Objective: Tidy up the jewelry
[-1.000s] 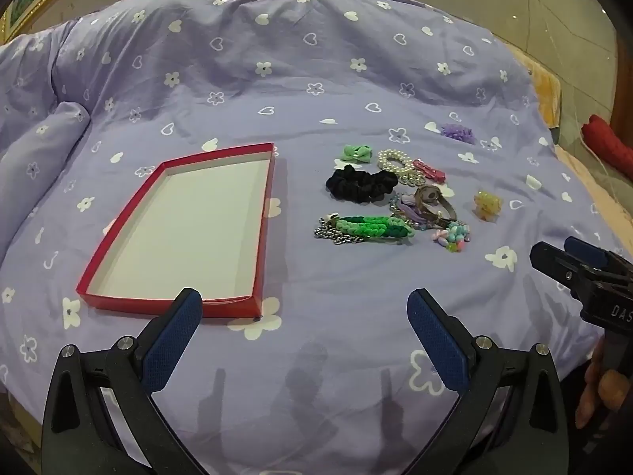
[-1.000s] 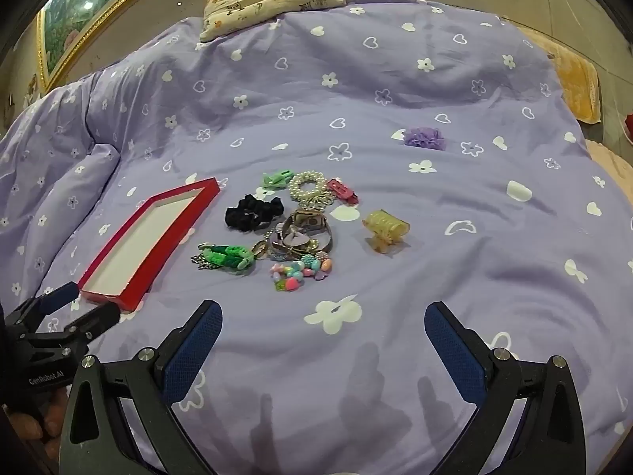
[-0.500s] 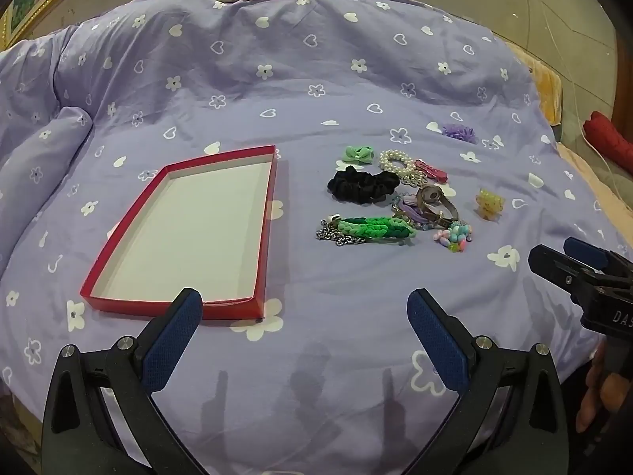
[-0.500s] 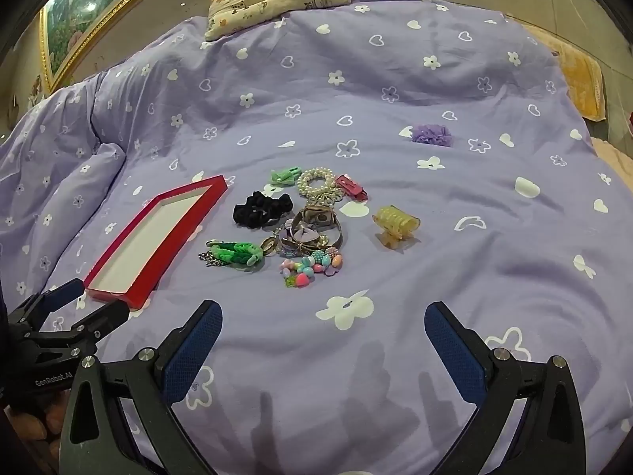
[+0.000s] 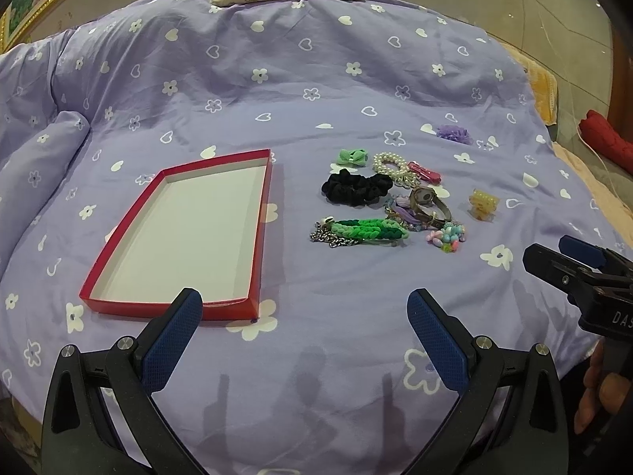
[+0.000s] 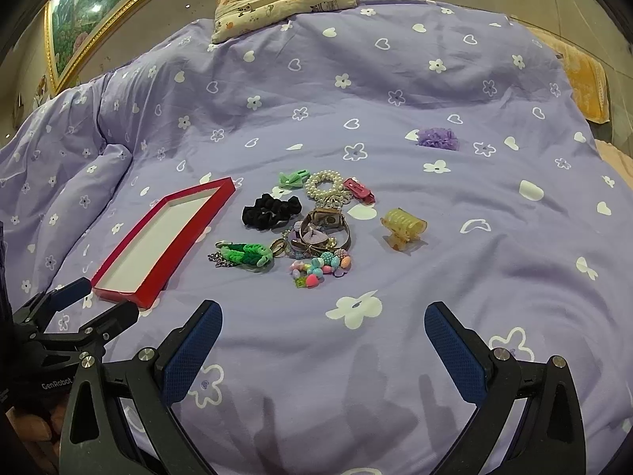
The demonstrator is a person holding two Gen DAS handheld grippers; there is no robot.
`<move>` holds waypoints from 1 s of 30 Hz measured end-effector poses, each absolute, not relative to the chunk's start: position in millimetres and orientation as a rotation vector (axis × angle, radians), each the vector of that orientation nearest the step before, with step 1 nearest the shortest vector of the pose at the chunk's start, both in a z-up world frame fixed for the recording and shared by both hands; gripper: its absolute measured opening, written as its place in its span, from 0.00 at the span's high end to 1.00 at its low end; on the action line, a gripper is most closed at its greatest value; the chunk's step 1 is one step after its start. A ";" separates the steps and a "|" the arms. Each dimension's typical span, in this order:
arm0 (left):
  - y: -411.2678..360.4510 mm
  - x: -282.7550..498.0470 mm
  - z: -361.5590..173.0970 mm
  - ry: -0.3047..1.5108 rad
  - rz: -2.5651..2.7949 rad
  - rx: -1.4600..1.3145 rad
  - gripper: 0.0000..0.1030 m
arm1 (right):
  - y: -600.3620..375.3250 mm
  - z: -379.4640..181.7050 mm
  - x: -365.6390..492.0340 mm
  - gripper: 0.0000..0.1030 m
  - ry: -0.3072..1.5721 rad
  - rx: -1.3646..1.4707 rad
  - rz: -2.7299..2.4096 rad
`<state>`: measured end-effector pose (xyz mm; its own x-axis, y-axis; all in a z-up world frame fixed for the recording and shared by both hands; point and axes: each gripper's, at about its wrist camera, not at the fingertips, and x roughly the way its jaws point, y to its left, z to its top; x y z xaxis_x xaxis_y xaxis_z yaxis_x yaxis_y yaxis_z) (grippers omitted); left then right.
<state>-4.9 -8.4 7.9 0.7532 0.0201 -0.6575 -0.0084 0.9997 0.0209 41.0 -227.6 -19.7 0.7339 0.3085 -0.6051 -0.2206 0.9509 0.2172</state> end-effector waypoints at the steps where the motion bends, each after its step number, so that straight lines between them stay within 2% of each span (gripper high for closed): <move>1: -8.7 -5.1 8.0 0.717 0.015 0.017 0.00 | -227.6 -19.6 40.9 0.00 0.688 0.134 0.292; 30: -15.4 1.5 5.4 0.730 0.000 0.019 0.00 | -227.4 -17.0 41.9 0.00 0.686 0.149 0.316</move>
